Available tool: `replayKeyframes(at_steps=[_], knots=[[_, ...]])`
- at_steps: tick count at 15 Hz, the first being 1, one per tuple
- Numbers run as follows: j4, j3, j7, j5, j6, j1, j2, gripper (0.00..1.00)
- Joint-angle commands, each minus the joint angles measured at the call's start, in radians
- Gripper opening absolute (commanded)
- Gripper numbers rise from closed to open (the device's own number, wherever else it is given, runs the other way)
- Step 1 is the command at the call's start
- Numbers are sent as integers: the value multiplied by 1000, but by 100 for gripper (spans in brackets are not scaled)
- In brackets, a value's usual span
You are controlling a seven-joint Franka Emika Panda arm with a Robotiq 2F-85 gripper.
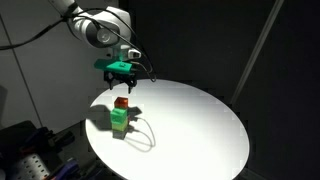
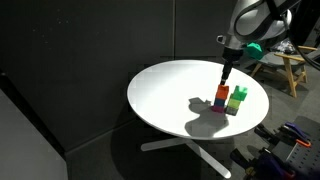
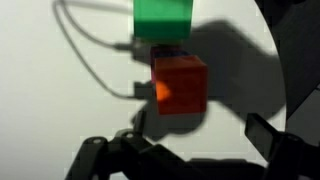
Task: Put the orange block on top of the green block
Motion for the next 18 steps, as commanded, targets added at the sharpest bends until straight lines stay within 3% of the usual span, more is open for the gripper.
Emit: replayKeyframes(at_steps=[1, 18], knots=[[-10, 16, -41, 13, 20, -29, 6, 100], [-18, 43, -121, 31, 84, -80, 90, 100]])
